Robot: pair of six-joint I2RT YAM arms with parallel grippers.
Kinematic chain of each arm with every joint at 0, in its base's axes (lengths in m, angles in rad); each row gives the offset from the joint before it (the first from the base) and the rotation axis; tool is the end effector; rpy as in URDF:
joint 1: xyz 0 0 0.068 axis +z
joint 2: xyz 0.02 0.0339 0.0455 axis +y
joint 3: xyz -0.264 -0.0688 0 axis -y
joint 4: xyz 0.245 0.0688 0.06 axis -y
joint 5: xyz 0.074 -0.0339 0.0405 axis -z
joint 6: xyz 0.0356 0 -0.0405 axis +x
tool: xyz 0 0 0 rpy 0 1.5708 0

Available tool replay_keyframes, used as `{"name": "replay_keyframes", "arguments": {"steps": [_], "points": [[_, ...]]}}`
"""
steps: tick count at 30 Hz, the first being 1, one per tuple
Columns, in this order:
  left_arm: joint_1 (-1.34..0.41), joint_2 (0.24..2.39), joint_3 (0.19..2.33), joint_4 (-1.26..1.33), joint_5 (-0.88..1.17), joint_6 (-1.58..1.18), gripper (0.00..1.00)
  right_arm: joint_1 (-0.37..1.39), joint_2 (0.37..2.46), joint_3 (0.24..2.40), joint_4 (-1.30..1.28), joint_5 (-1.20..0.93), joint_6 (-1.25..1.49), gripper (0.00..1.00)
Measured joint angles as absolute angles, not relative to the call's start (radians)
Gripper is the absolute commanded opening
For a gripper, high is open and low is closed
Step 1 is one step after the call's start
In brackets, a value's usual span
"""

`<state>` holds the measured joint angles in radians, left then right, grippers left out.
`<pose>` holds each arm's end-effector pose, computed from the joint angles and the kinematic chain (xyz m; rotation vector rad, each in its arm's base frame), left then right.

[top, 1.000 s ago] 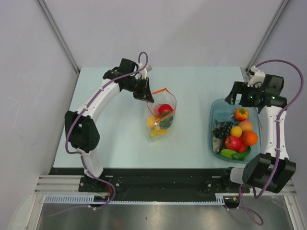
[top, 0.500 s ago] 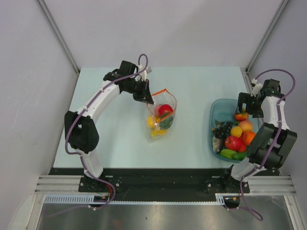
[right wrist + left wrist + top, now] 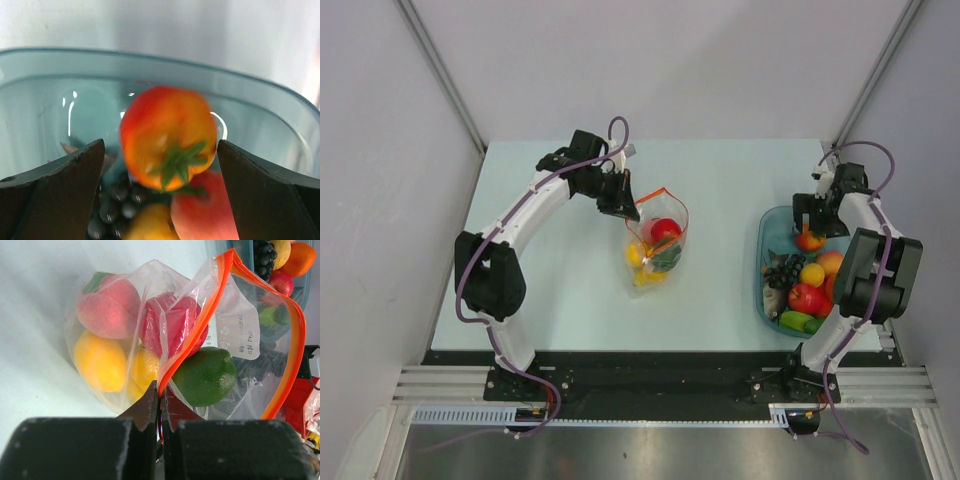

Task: Place the food in the zip-top bag and seal the zipper
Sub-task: Pick up the fake fruit from the bin, then place the fake fruit in the zipper food storage bag.

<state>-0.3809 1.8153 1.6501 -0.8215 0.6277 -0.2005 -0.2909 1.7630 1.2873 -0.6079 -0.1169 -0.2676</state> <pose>0.3563 -0.1652 0.3028 0.4826 2.5441 -1.0235 0.3527 -0.1013 0.2171 -0.0076 2.6420 -0.0324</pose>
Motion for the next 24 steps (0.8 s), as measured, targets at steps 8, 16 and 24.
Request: {"name": "replay_keyframes", "arguments": {"steps": [8,16,24], "points": [[-0.381,1.814,1.65,-0.822,0.62,-0.2,0.06,-0.247,1.82,1.287,-0.567,-0.081,-0.291,0.69],[-0.381,1.814,1.651,-0.823,0.62,-0.199,0.06,-0.253,1.738,1.287,-0.599,-0.128,-0.339,0.49],[-0.381,1.814,1.663,-0.836,0.621,-0.197,0.06,-0.103,1.383,1.333,-0.552,-0.433,-0.267,0.45]]}}
